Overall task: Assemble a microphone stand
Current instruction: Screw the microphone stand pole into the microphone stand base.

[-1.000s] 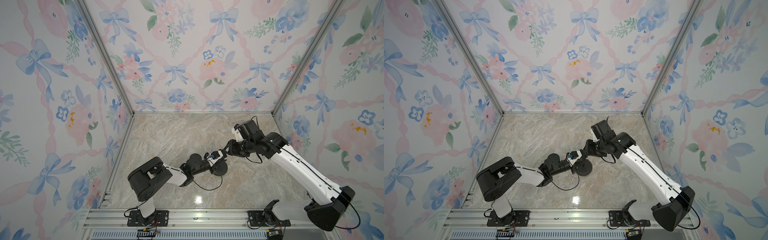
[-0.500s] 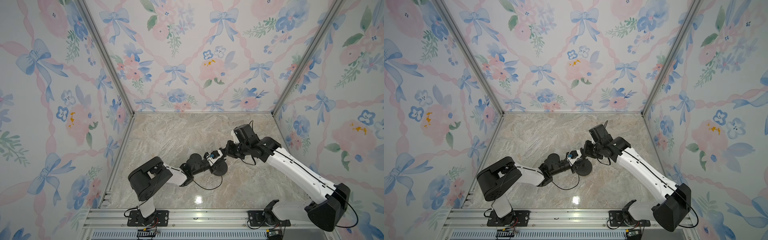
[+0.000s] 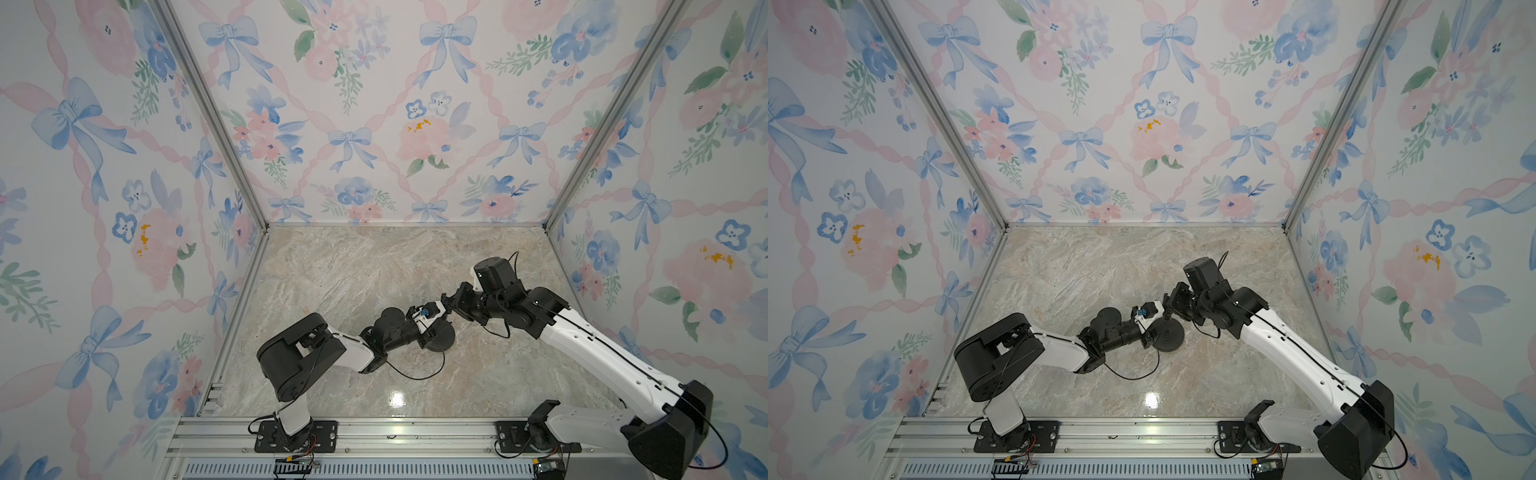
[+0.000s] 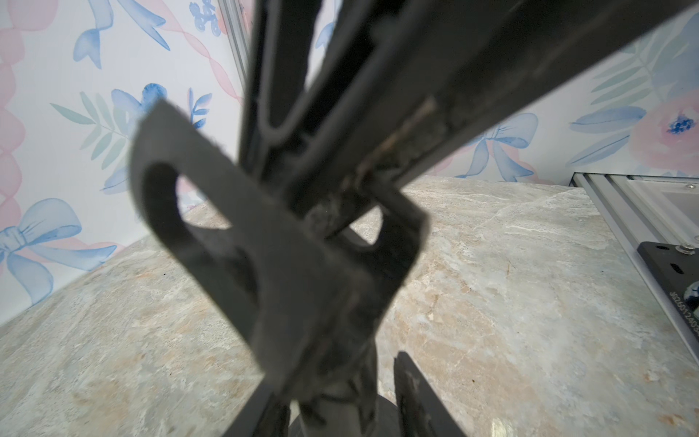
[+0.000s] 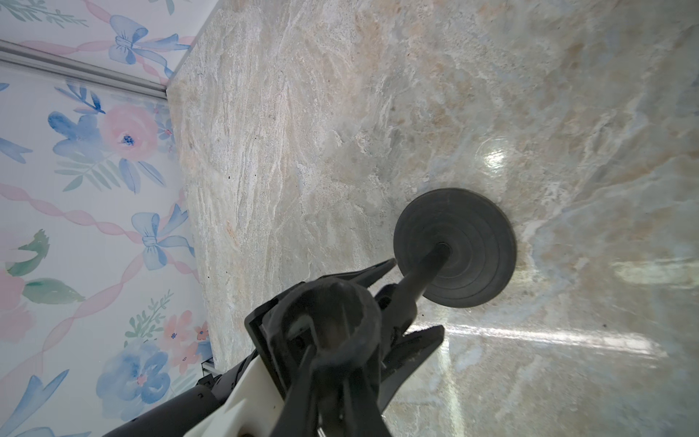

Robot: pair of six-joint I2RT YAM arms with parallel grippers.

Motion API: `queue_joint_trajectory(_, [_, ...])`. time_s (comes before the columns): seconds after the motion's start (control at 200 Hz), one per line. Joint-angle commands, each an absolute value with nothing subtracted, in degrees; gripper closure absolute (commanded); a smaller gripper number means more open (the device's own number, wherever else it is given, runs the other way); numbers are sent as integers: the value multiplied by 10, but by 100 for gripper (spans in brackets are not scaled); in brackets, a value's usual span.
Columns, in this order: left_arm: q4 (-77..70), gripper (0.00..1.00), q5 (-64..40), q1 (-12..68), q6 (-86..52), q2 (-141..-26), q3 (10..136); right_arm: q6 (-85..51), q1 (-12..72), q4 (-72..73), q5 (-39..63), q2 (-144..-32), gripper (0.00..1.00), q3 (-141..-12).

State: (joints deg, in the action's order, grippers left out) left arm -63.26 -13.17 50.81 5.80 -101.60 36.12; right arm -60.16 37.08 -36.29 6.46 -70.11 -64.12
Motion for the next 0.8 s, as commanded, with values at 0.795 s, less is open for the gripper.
queue_joint_trajectory(0.795, [-642,82,-124,513,55,-1044,388,-600,344,-357,81,-666,74,-597])
